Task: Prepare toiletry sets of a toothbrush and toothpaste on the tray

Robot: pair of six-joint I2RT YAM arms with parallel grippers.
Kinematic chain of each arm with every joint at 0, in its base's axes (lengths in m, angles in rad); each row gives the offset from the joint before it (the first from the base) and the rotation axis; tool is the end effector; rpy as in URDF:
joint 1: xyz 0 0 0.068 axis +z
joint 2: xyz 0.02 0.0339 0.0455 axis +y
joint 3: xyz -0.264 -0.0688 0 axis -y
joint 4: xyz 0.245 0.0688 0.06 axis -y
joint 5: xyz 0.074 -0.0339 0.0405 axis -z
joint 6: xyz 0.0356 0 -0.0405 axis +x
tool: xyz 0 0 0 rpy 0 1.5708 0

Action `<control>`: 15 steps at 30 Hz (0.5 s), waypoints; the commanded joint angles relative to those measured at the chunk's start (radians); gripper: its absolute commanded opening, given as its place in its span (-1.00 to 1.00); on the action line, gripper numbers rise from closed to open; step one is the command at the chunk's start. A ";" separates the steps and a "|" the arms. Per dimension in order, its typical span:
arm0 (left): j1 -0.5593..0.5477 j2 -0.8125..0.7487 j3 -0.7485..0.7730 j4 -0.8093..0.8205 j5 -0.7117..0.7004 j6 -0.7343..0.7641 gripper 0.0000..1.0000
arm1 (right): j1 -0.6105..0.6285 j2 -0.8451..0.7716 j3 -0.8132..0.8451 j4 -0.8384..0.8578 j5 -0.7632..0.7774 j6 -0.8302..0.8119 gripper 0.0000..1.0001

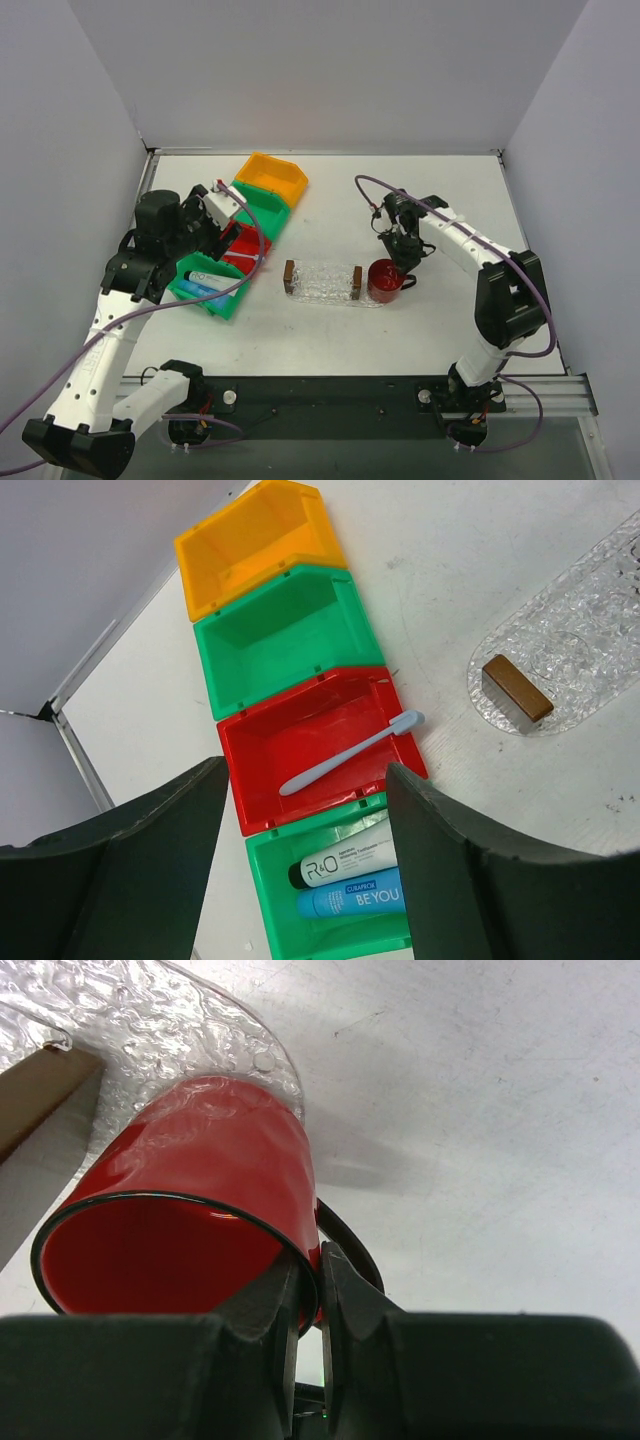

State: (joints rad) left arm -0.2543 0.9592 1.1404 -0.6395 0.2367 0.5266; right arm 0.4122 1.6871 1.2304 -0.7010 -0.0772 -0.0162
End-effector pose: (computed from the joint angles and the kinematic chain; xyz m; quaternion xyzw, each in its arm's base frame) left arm 0.1876 -0.0574 0.3848 0.3786 0.7561 -0.0282 0.5331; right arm 0.3113 0.1391 0.2212 -0.2156 0.9540 0.0773 0.1935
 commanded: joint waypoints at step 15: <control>0.004 0.018 -0.018 0.034 0.009 -0.019 0.49 | -0.009 -0.046 -0.022 0.021 -0.022 0.093 -1.00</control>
State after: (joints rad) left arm -0.2543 0.9726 1.1187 -0.6384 0.2367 0.5217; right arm 0.4107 1.6711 1.2114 -0.6819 -0.0799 0.0517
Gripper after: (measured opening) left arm 0.745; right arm 0.064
